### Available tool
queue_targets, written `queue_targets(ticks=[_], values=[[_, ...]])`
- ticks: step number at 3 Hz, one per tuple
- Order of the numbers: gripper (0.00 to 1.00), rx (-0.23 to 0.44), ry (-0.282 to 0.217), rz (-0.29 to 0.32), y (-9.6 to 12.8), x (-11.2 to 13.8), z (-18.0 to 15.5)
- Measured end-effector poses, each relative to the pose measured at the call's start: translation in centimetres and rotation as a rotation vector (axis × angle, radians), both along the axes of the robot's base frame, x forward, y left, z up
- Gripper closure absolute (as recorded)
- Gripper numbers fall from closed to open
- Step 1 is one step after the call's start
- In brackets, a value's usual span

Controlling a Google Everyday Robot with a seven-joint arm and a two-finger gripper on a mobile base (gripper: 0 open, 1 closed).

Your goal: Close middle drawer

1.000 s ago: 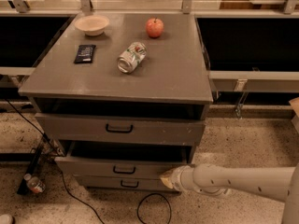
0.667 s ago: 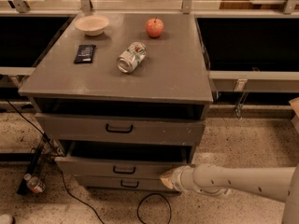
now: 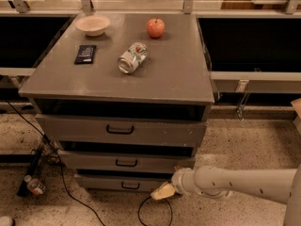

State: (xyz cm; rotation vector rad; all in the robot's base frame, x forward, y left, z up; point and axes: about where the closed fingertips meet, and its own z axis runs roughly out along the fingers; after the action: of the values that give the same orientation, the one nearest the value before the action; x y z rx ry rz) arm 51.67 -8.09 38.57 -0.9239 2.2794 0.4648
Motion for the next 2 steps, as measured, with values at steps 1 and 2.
queue_targets(ticks=[1, 2], values=[[0.00, 0.000, 0.000, 0.000, 0.00, 0.00, 0.00], [0.18, 0.000, 0.000, 0.000, 0.00, 0.00, 0.00]])
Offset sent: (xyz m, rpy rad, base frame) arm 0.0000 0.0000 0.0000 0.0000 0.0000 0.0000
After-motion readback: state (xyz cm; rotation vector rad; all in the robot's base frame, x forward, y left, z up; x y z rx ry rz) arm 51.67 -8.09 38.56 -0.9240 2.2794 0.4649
